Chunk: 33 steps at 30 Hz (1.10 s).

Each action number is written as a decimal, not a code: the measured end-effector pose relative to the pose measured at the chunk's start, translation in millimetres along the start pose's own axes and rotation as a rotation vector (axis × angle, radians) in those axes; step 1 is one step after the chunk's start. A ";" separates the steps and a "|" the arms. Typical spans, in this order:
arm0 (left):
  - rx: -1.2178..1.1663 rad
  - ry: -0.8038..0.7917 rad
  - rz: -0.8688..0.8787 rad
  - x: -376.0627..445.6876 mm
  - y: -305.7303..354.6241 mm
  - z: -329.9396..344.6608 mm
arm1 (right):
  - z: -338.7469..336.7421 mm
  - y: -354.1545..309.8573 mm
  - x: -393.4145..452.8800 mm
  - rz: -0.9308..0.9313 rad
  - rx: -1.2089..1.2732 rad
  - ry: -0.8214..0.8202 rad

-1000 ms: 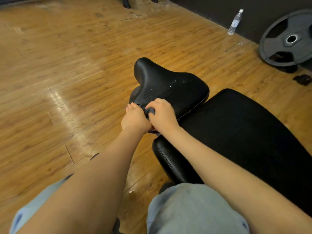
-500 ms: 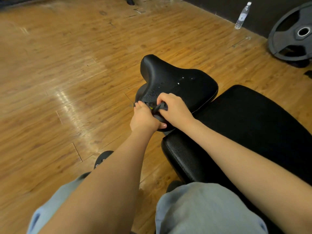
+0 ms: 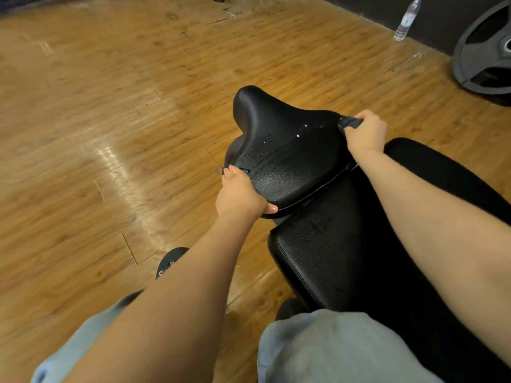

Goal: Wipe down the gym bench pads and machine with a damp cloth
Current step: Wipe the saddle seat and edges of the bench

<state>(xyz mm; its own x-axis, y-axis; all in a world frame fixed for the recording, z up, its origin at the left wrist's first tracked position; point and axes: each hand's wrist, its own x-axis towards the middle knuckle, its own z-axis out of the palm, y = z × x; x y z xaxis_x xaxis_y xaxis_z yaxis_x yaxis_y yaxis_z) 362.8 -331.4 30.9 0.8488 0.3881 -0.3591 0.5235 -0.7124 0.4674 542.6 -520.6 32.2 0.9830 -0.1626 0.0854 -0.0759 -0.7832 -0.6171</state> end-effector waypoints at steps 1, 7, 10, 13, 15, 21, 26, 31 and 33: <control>0.004 0.000 0.003 0.4 -0.2 0.0 | -0.2 -0.4 -5.3 -0.029 -0.002 0.003; -0.004 -0.018 -0.023 2.7 -0.3 -0.3 | 3.2 -16.2 -75.0 -0.291 0.052 -0.050; 0.019 -0.017 -0.013 2.2 0.1 -0.7 | 14.0 -32.0 -121.3 -0.407 0.104 -0.170; 0.022 0.020 0.015 2.4 -1.7 0.2 | 19.4 -47.8 -158.7 -0.548 0.115 -0.325; 0.037 0.050 0.023 3.2 -1.7 1.2 | 17.0 -50.8 -169.7 -0.646 0.076 -0.400; 0.032 0.009 0.011 1.5 -2.7 -0.2 | 2.8 -18.1 -123.4 -0.565 0.056 -0.225; 0.057 0.005 -0.002 2.4 -2.5 -0.9 | -19.9 12.3 -36.1 -0.228 -0.044 -0.040; 0.062 0.013 0.005 1.7 -1.8 -0.2 | -13.0 6.6 -1.2 -0.105 -0.280 -0.031; 0.061 0.013 0.005 1.4 -1.7 -0.7 | -11.4 5.6 -3.3 -0.100 -0.327 -0.025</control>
<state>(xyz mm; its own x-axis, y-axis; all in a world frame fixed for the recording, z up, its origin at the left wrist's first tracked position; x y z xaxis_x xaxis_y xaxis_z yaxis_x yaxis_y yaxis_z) 363.2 -329.3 30.2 0.8524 0.3917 -0.3463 0.5141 -0.7483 0.4191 537.0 -531.3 37.4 0.9918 -0.0636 0.1108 -0.0246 -0.9460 -0.3233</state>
